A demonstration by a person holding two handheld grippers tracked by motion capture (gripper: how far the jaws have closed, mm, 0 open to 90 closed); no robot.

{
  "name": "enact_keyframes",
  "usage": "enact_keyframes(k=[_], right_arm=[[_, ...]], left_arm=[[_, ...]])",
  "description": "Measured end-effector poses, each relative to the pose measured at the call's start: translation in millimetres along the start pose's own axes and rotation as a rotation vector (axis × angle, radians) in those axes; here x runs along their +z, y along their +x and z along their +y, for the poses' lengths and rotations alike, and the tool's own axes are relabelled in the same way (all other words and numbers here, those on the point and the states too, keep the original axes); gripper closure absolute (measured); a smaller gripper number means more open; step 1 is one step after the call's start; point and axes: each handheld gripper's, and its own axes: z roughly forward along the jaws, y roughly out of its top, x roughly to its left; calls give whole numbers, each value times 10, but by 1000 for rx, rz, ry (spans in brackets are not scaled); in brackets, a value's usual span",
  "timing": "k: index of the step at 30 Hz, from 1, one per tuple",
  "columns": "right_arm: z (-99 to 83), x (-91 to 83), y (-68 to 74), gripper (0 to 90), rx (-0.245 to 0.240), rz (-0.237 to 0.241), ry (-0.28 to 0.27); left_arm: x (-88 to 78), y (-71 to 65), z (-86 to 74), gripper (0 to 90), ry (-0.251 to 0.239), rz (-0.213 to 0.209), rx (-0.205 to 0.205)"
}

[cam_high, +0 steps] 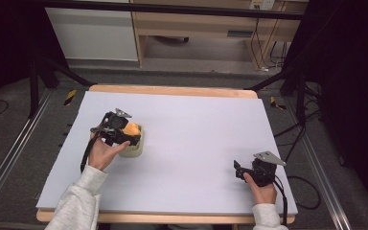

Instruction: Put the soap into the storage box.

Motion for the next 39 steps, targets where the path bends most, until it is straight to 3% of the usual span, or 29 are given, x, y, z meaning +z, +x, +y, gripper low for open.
enact_keyframes(k=[17, 39], right_arm=[[0, 0, -1, 52, 0, 1, 1], [0, 2, -1, 51, 0, 1, 2]], left_arm=[[171, 135, -51, 249, 38, 15, -35], [340, 149, -103, 249, 87, 15, -35]])
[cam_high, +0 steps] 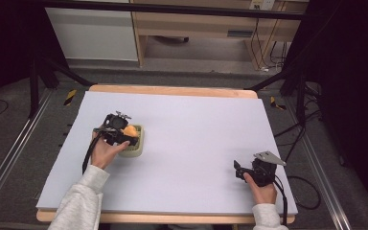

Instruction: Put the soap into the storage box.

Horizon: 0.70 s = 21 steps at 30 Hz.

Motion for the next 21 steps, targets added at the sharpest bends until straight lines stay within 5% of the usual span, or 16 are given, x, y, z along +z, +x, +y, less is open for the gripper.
enact_keyframes(k=[21], right_arm=[[0, 2, 2, 51, 2, 1, 3]], left_arm=[[96, -27, -32, 249, 29, 1, 8]])
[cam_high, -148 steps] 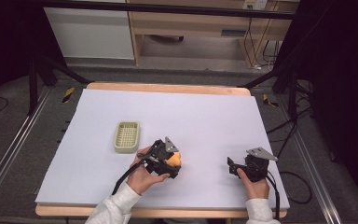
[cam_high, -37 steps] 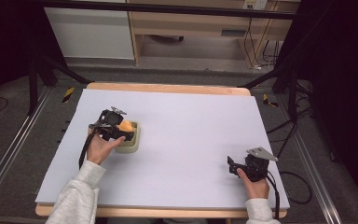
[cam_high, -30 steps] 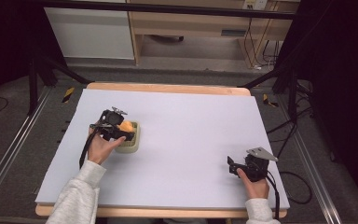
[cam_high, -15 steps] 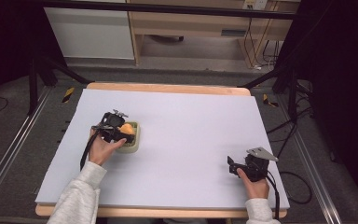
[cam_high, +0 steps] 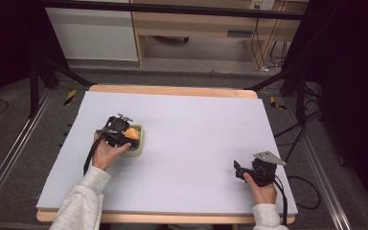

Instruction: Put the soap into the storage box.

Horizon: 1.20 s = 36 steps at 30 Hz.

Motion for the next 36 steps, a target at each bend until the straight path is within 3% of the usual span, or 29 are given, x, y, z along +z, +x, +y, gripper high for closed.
enact_keyframes(k=[14, 36], right_arm=[[0, 3, 1, 51, -2, 1, 1], [1, 0, 3, 50, -2, 0, 1]], left_arm=[[34, -2, -12, 248, 19, -1, 0], [79, -27, -2, 245, 11, 20, -7]])
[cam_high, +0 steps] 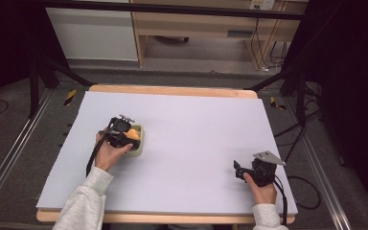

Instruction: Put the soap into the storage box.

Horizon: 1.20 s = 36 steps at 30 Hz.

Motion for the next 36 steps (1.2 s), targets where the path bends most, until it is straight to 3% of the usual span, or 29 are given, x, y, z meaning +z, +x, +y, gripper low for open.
enact_keyframes(k=[15, 23, 36], right_arm=[[0, 0, 2, 49, 1, 0, 0], [3, -2, 3, 49, -2, 1, -1], [5, -12, -5, 49, 5, -4, -13]], left_arm=[[5, 1, -6, 240, -15, 3, -8], [-92, 35, -23, 200, -61, -8, -20], [-388, 18, -198, 197, -219, -56, -25]])
